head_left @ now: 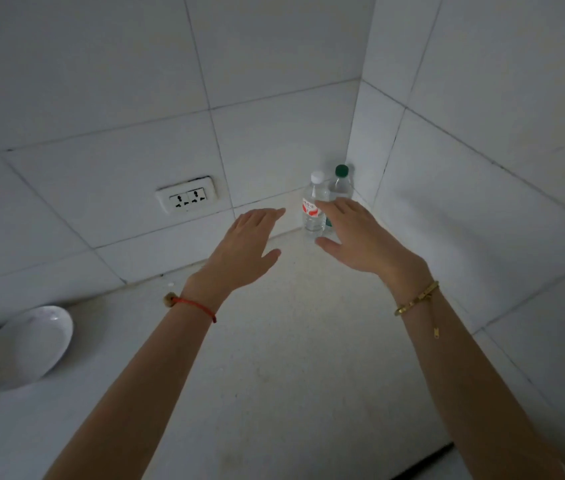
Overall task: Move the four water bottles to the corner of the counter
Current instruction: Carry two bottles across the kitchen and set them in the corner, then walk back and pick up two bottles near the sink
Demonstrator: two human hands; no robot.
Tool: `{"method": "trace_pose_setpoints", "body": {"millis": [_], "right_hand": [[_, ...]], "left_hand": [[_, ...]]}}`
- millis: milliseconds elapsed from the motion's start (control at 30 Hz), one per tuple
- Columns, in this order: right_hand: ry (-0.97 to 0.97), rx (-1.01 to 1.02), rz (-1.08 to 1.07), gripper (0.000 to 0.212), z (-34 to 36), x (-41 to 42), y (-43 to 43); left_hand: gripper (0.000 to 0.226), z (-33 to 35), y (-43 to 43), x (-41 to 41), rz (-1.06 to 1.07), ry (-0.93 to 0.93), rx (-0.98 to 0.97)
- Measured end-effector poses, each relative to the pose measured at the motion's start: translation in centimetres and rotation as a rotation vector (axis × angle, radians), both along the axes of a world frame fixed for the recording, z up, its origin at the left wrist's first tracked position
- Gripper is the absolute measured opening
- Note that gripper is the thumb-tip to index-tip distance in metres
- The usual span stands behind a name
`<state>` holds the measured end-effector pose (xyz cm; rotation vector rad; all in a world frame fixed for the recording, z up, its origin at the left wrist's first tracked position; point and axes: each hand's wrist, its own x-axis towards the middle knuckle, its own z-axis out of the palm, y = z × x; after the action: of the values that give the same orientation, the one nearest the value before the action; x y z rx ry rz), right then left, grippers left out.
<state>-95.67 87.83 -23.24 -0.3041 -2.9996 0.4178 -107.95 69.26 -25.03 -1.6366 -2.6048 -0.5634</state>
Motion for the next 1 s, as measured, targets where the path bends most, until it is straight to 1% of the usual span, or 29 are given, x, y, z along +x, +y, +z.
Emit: {"method": "trace_pose_setpoints", "body": {"millis": [300, 467, 733, 1000], "right_hand": [[-0.067, -0.038, 0.064, 0.065, 0.1, 5.8, -8.1], [-0.097, -0.142, 0.114, 0.065, -0.6, 8.1, -11.8], [-0.122, -0.217, 0.180, 0.063, -1.6, 10.8, -15.9], [-0.097, -0.230, 0.280, 0.058, -1.7, 11.7, -19.1]], "left_hand": [[0.063, -0.2, -11.3, 7.2, 0.135, -0.003, 0.013], [0.063, -0.1, -16.3, 10.9, 0.209, 0.004, -0.015], [0.060, 0.1, -21.5, 15.4, 0.314, 0.006, -0.031], [0.055, -0.5, -25.0, 19.5, 0.445, -0.073, 0.023]]}}
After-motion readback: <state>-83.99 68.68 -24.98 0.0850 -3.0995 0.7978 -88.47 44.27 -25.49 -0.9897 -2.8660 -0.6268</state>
